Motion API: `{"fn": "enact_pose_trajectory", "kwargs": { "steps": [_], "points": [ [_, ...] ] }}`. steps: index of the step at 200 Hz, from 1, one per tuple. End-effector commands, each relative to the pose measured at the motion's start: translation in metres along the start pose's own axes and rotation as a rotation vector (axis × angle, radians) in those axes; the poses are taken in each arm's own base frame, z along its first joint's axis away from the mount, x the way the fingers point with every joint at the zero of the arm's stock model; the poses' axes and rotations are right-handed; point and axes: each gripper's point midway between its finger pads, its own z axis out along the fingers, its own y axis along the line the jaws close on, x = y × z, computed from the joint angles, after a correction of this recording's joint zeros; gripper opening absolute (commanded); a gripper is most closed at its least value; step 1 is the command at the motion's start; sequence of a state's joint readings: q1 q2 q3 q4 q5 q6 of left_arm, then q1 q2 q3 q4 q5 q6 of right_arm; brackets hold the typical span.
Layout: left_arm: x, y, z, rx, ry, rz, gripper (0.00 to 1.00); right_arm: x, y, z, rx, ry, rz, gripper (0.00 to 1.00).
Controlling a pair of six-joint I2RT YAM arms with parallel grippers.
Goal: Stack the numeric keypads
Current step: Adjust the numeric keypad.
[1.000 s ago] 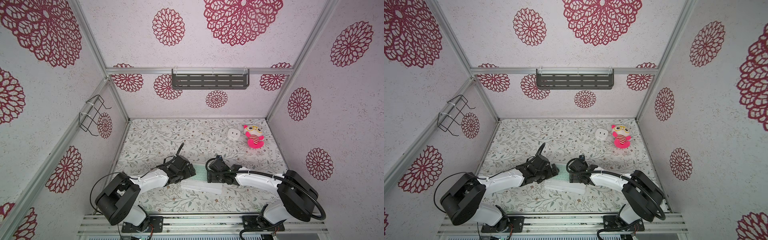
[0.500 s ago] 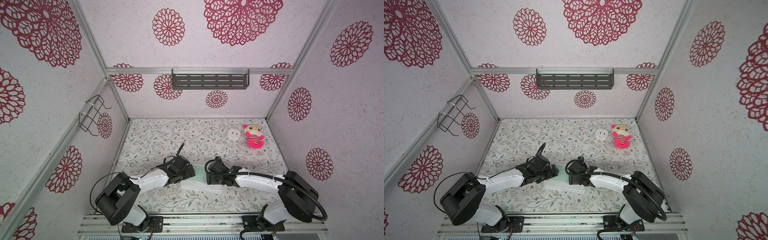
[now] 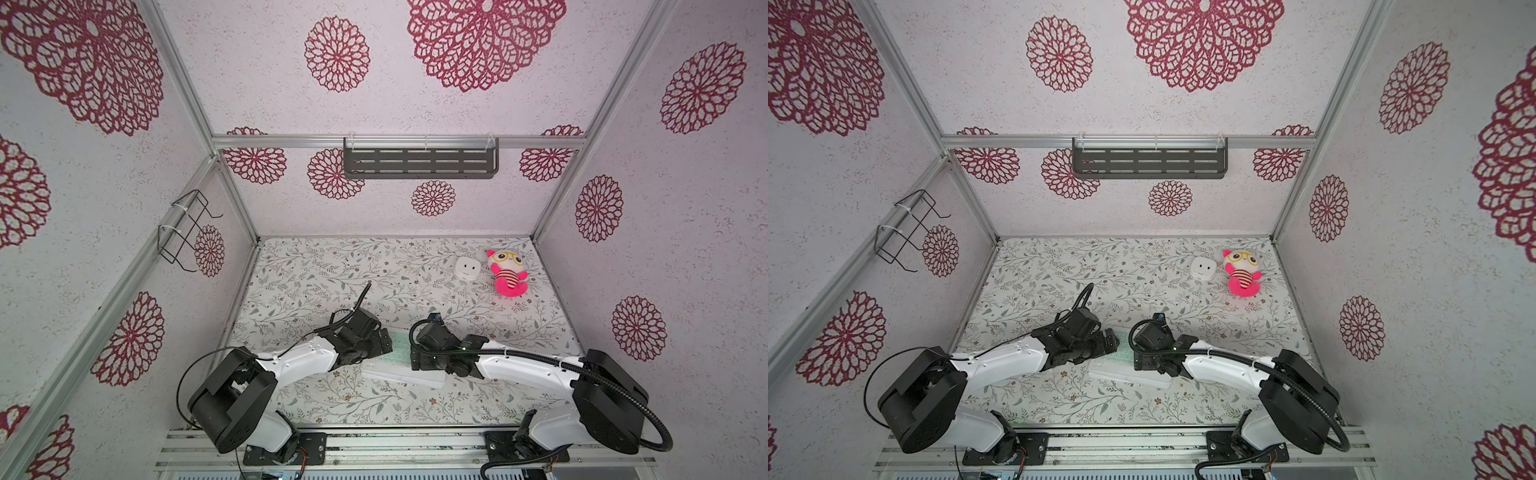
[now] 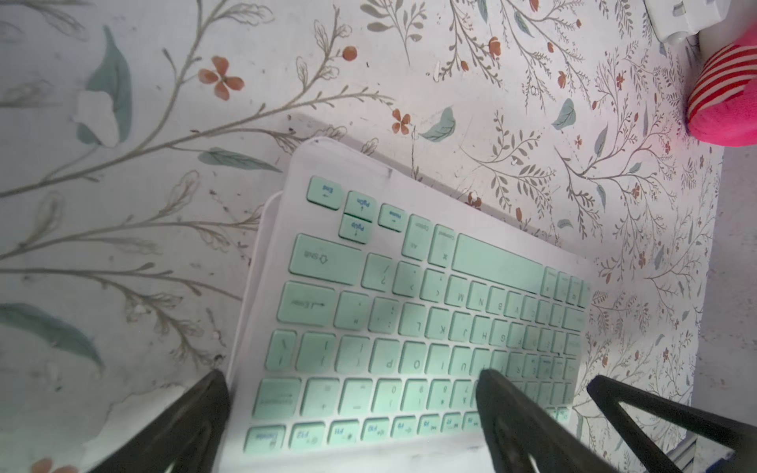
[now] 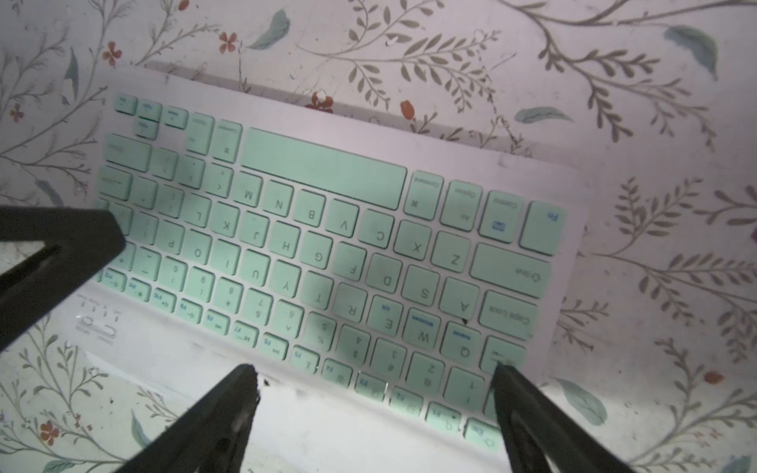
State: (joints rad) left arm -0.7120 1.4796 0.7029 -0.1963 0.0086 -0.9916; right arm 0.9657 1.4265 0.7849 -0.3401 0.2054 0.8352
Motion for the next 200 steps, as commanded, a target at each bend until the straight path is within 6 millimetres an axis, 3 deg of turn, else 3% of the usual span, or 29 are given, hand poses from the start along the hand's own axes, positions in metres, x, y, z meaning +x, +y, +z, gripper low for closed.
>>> {"fn": "enact_pose_trajectory", "kwargs": {
  "steps": [1,91,156,200],
  "points": [
    [-0.004,-0.011,-0.007,0.030,-0.023,0.023,0.98,0.001,-0.009,-0.003,0.028,-0.018,0.041,0.93],
    [-0.012,0.003,-0.001,-0.057,-0.061,0.049,0.98,-0.008,-0.033,0.019,0.069,-0.041,0.082,0.95],
    [-0.003,-0.004,0.014,-0.025,-0.022,0.043,0.98,-0.003,-0.022,0.045,0.016,0.011,0.054,0.96],
    [0.006,-0.009,0.022,-0.016,0.005,0.038,0.98,-0.011,-0.019,0.048,0.019,0.013,0.029,0.96]
  ]
}}
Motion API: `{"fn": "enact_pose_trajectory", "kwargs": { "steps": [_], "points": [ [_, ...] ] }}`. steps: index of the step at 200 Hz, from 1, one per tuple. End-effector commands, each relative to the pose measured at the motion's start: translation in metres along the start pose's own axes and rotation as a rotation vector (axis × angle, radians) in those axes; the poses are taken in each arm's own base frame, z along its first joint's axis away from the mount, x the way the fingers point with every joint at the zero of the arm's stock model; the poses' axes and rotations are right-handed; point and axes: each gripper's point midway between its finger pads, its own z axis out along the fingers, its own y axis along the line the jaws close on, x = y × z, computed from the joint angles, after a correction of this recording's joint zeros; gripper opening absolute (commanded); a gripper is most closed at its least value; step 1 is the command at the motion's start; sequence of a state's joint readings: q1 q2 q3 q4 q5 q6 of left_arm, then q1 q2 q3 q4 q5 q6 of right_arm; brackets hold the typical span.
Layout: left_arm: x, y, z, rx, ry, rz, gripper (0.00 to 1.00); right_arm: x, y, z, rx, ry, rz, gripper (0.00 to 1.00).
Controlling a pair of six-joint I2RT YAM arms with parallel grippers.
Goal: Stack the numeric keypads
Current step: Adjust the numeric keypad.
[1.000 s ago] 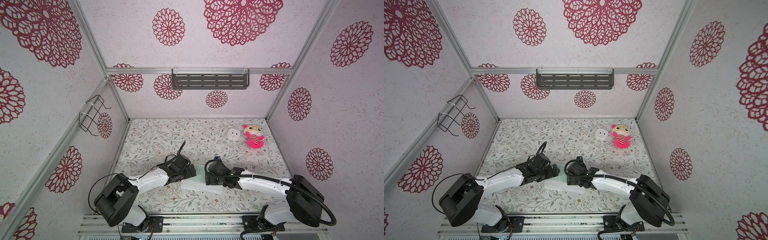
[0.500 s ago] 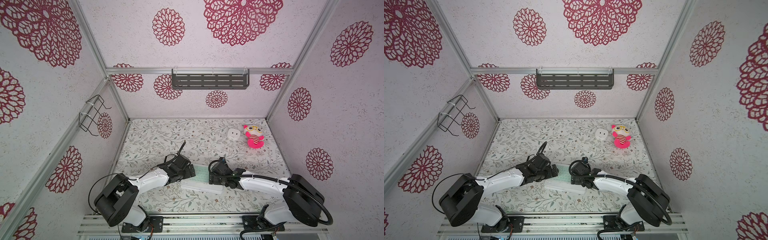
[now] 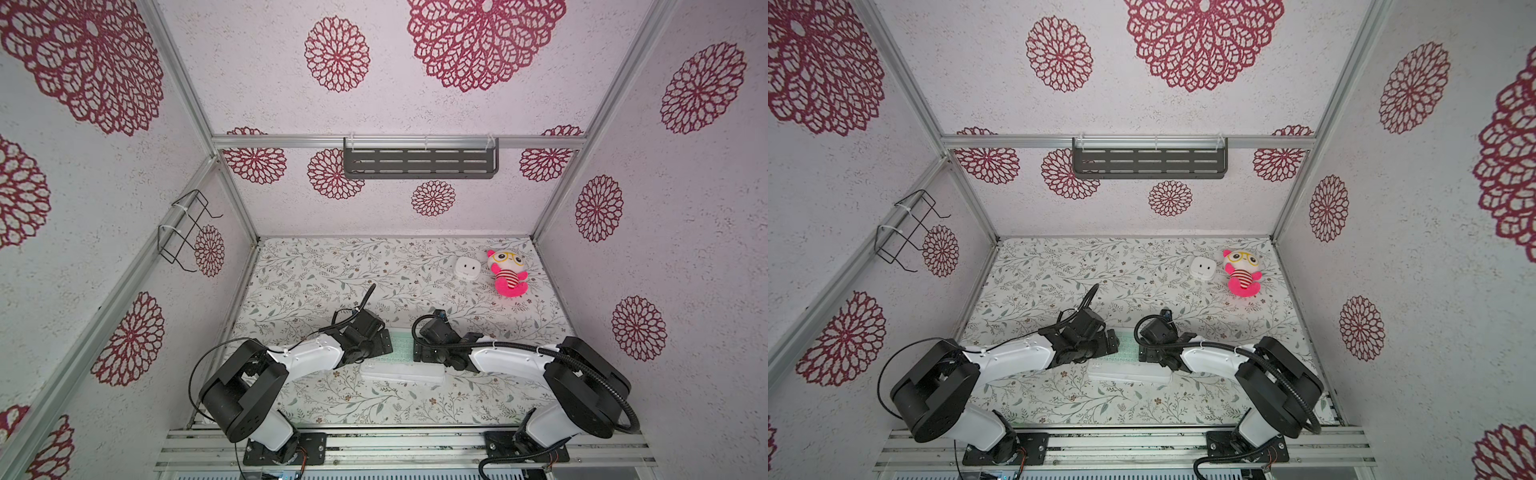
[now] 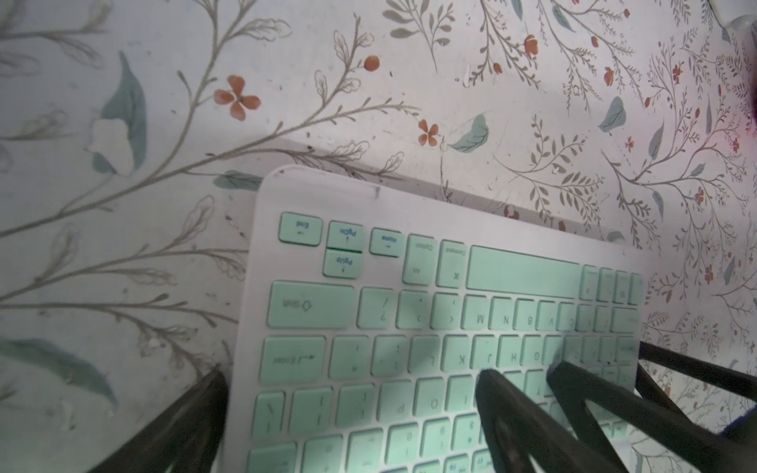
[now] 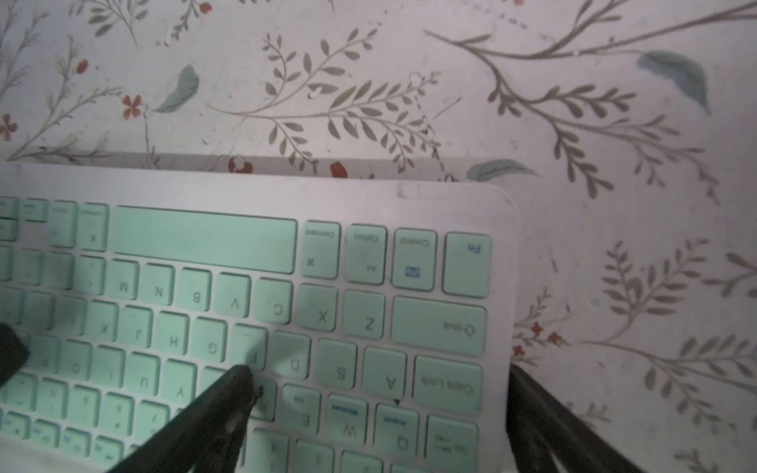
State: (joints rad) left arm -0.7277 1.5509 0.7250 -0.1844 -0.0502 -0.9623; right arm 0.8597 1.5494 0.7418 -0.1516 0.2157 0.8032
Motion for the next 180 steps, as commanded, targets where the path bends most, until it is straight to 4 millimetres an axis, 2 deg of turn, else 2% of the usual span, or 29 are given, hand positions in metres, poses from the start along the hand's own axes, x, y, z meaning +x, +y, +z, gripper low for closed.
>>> {"fn": "enact_pose_trajectory", "kwargs": {
  "steps": [1,41,107,180],
  "points": [
    [0.007,-0.016,0.007,0.044,0.021,-0.005,0.97,0.010,0.004,0.007,-0.018,0.059,-0.037,0.96],
    [0.006,-0.021,0.009,0.041,0.019,-0.005,0.98,0.005,0.002,0.007,-0.009,0.058,-0.044,0.96],
    [0.004,-0.012,-0.001,0.002,0.000,-0.004,0.98,0.004,-0.010,0.002,0.032,0.055,-0.037,0.96],
    [0.008,0.000,-0.011,-0.018,-0.003,-0.027,0.98,-0.018,-0.028,-0.024,0.097,-0.032,-0.027,0.96]
  ]
}}
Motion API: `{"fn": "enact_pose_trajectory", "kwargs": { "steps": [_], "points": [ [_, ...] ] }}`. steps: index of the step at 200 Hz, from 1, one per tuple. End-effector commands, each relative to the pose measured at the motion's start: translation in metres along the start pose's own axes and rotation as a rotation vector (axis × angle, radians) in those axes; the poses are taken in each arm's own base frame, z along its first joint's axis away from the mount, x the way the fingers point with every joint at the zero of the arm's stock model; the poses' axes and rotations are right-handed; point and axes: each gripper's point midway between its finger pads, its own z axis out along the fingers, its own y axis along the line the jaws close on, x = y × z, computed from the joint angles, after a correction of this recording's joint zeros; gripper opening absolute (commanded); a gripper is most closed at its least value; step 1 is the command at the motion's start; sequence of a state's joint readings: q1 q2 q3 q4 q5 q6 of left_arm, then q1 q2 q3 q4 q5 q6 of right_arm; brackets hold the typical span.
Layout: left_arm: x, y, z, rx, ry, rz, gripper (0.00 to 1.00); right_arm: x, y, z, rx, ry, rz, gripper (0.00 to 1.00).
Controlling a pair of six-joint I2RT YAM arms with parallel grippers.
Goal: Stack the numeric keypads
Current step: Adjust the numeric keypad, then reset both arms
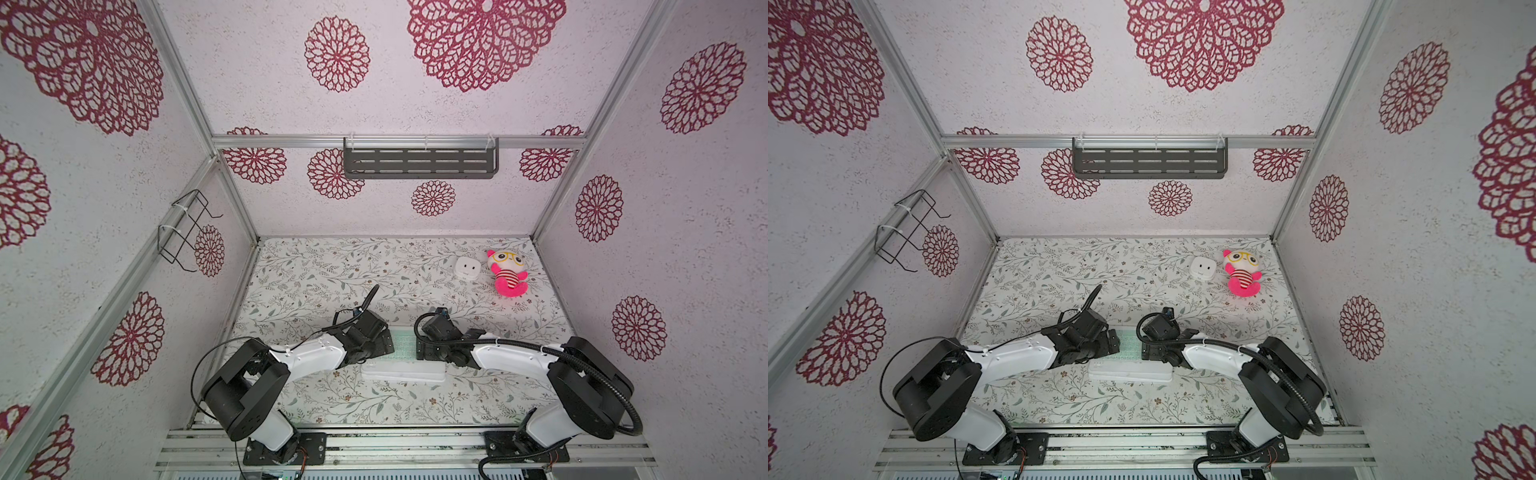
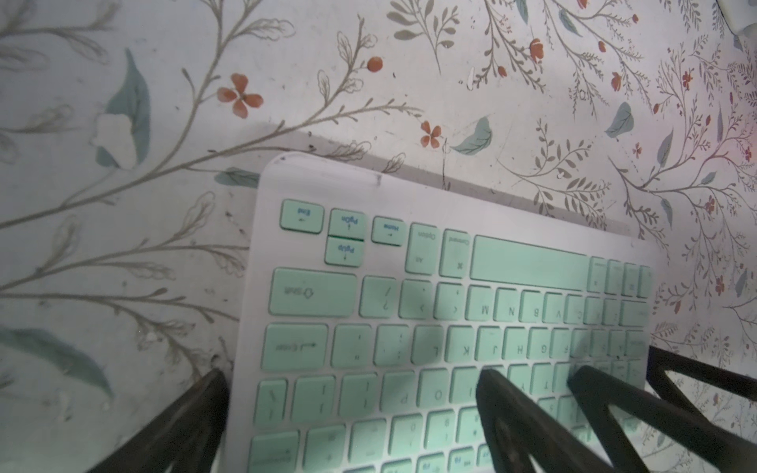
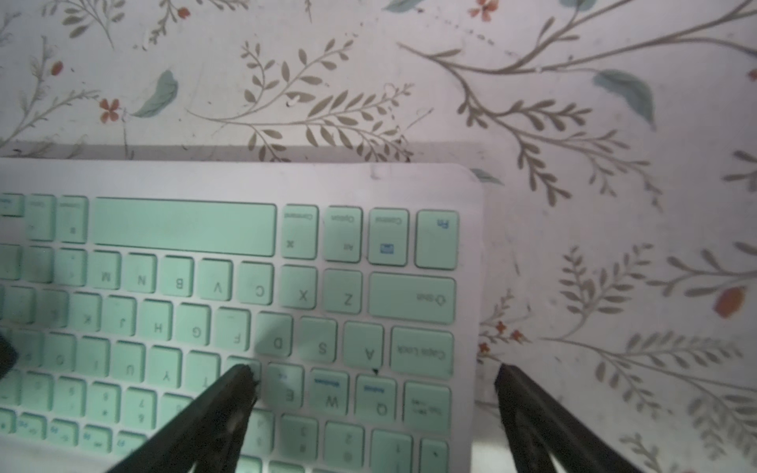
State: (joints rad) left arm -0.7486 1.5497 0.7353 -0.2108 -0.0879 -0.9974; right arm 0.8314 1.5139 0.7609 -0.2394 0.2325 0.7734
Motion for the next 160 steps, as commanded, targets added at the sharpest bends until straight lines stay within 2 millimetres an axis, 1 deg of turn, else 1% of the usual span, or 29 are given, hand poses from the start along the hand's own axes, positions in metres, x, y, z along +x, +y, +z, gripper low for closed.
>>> {"fn": "enact_pose_trajectory", "kwargs": {
  "steps": [1,16,39,58,71,83,95,115,131,140,160],
  "points": [
    [0.007,0.000,-0.009,0.008,0.011,-0.011,0.98,-0.011,-0.014,-0.014,0.050,-0.039,-0.012,0.96],
    [0.006,0.002,-0.013,-0.002,-0.001,-0.010,0.98,-0.014,-0.020,-0.015,0.063,-0.048,-0.003,0.96],
    [-0.001,0.008,-0.021,-0.036,-0.031,0.001,0.98,-0.025,-0.025,-0.021,0.078,-0.091,0.016,0.96],
    [-0.012,0.013,-0.033,-0.085,-0.077,0.035,0.97,-0.042,-0.029,-0.029,0.087,-0.160,0.035,0.96],
    [-0.025,0.015,-0.043,-0.110,-0.120,0.060,0.97,-0.058,-0.033,-0.037,0.105,-0.223,0.043,0.96],
    [-0.043,0.016,-0.057,-0.145,-0.187,0.095,0.97,-0.076,-0.040,-0.049,0.145,-0.299,0.043,0.96],
    [-0.067,0.019,-0.073,-0.192,-0.270,0.127,0.97,-0.095,-0.049,-0.062,0.195,-0.380,0.028,0.96],
    [-0.112,0.025,-0.106,-0.275,-0.442,0.160,0.97,-0.122,-0.066,-0.087,0.291,-0.514,0.017,0.96],
    [-0.148,0.033,-0.134,-0.335,-0.592,0.168,0.98,-0.138,-0.083,-0.104,0.352,-0.598,0.023,0.96],
    [-0.166,0.039,-0.147,-0.359,-0.667,0.158,0.97,-0.145,-0.094,-0.114,0.383,-0.641,0.038,0.96],
    [-0.199,0.067,-0.169,-0.429,-0.784,0.100,0.97,-0.154,-0.122,-0.131,0.447,-0.715,0.078,0.97]
  ]
}}
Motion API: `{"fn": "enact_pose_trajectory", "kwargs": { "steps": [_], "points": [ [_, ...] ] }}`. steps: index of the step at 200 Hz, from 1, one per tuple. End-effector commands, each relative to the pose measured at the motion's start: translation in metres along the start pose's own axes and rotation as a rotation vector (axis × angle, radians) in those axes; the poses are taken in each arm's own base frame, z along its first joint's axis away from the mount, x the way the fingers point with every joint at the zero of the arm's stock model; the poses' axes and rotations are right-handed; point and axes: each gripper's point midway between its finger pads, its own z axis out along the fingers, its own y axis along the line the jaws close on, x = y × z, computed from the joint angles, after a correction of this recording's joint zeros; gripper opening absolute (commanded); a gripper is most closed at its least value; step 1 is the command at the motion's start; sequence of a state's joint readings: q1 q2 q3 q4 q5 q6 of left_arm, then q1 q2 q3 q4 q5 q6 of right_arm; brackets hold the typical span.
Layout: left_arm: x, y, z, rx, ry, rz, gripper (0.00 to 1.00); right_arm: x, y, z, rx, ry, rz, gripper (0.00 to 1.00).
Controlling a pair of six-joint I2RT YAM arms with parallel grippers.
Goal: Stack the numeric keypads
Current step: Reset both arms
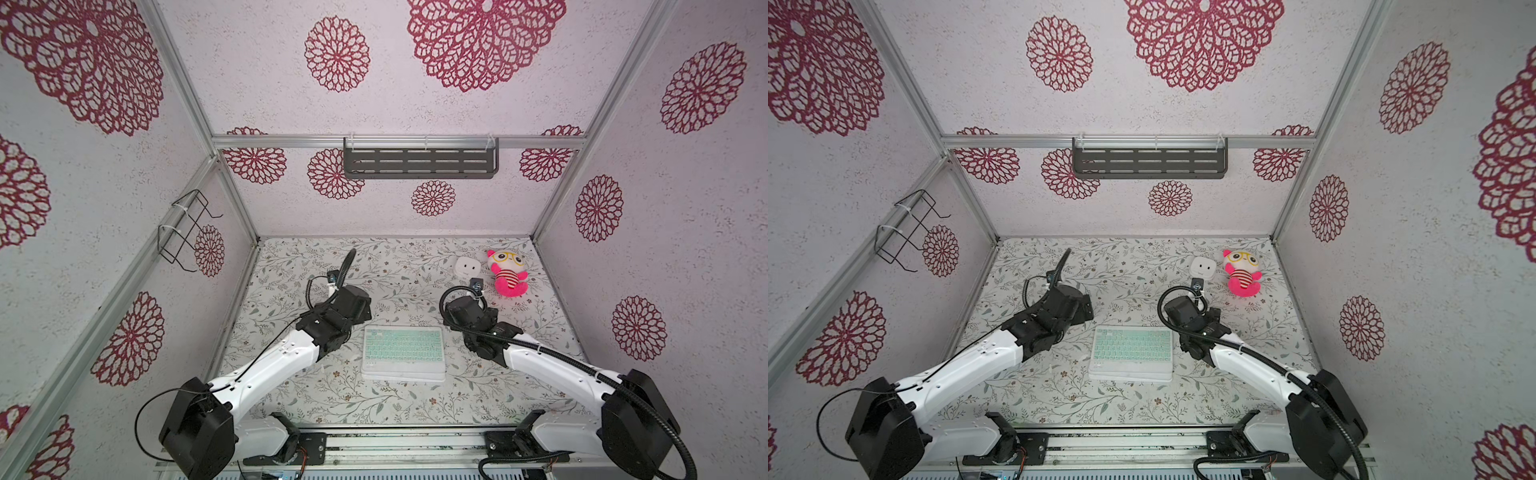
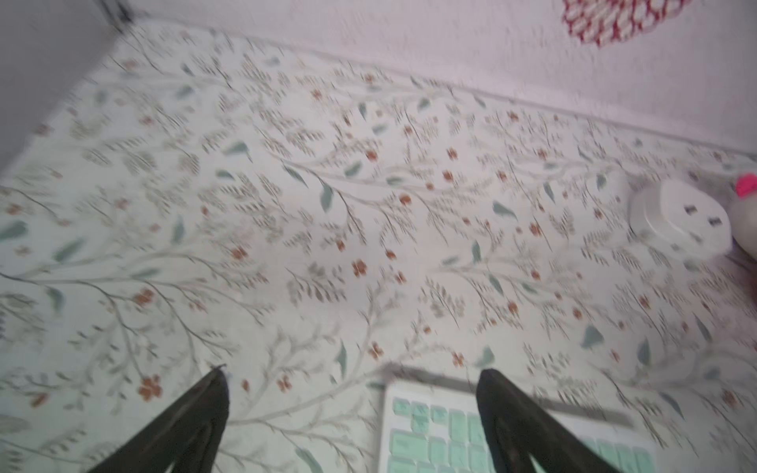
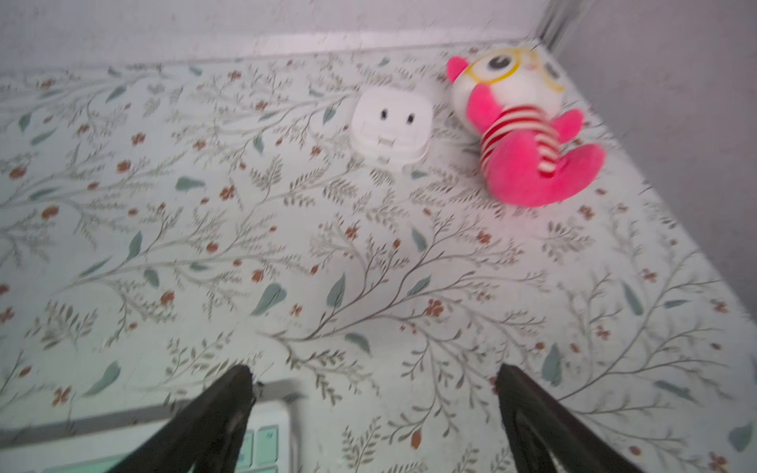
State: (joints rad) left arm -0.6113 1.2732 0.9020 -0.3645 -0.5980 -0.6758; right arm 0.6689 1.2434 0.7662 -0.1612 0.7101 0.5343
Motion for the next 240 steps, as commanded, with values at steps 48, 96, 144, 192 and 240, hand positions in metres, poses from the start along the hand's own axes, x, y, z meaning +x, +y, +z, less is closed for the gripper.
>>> {"fn": "enact_pose_trajectory", "kwargs": {
  "steps": [48,96,144,192,240],
  "points": [
    [-0.087,0.137,0.001,-0.411,-0.386,-0.035,0.97,-0.040,-0.131,-0.003,0.387,-0.266,0.066,0.99],
    [-0.050,0.195,0.027,-0.374,-0.420,-0.128,0.97,-0.024,-0.169,0.008,0.318,-0.373,0.159,0.99],
    [-0.038,0.210,0.046,-0.421,-0.407,-0.040,0.97,-0.013,-0.190,0.033,0.365,-0.346,0.149,0.99],
    [-0.030,0.207,0.076,-0.412,-0.364,0.026,0.97,-0.006,-0.183,0.061,0.344,-0.359,0.126,0.99],
    [-0.018,0.217,0.089,-0.368,-0.434,-0.013,0.97,-0.001,-0.169,0.076,0.258,-0.371,0.100,0.99]
  ]
}}
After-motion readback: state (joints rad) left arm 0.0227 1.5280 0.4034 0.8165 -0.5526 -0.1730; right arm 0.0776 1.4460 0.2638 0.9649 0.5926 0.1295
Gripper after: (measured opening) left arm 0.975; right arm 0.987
